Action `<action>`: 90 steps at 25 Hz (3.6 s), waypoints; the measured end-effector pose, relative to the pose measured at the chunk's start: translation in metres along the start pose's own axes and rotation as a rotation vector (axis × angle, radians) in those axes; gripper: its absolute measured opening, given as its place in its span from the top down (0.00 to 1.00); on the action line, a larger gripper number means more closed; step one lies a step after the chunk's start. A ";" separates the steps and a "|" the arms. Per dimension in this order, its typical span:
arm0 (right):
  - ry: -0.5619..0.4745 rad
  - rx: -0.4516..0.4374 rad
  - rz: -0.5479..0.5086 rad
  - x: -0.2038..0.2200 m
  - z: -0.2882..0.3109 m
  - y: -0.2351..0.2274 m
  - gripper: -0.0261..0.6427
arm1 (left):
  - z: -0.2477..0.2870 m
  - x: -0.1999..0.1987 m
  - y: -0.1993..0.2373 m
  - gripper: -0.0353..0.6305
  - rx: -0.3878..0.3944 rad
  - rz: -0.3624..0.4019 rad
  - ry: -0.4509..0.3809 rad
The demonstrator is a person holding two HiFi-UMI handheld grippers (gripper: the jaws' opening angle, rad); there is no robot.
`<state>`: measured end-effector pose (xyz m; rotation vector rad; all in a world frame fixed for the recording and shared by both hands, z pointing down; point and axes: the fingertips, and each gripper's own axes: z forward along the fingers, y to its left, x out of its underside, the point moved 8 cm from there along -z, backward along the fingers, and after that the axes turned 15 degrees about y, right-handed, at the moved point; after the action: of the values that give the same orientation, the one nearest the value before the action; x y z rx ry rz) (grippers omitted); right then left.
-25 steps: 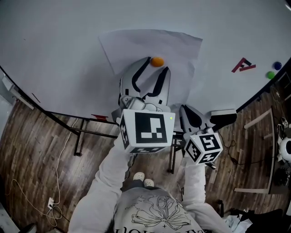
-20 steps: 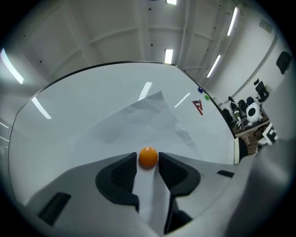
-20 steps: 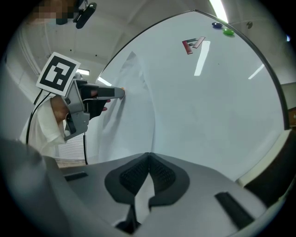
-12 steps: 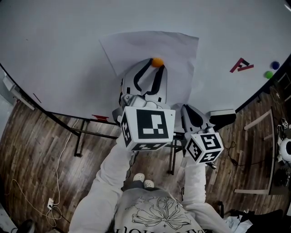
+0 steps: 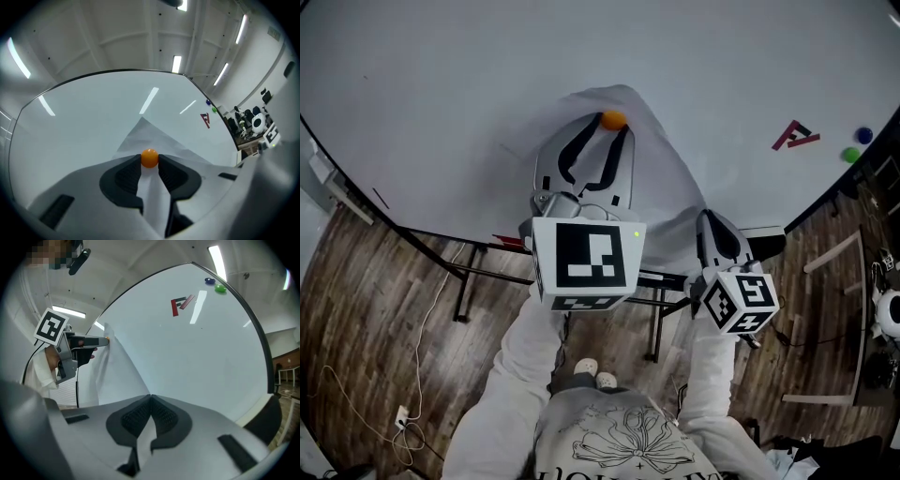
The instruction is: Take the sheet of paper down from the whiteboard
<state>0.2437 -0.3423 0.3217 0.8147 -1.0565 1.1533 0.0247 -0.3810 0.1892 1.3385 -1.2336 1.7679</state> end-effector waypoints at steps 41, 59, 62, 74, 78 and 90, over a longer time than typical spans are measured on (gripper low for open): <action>-0.022 0.119 -0.159 -0.036 -0.033 -0.004 0.96 | -0.001 0.017 0.072 0.77 -0.125 -0.043 0.053; -0.126 0.128 -0.251 -0.063 -0.044 0.044 0.96 | -0.073 0.035 0.048 0.77 -0.055 -0.106 -0.007; -0.132 0.103 -0.237 -0.062 -0.045 0.054 0.96 | -0.076 0.043 0.038 0.77 -0.035 -0.119 0.009; -0.144 0.027 -0.171 -0.059 -0.045 0.080 0.96 | -0.083 0.055 0.023 0.78 0.006 -0.155 0.029; -0.143 0.020 -0.168 -0.059 -0.045 0.084 0.96 | -0.082 0.056 0.022 0.78 0.014 -0.152 0.030; -0.131 0.011 -0.144 -0.056 -0.041 0.084 0.96 | -0.077 0.058 0.017 0.78 0.026 -0.151 0.041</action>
<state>0.1680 -0.3027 0.2543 0.9694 -1.0809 0.9956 -0.0391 -0.3212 0.2337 1.3667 -1.0616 1.7018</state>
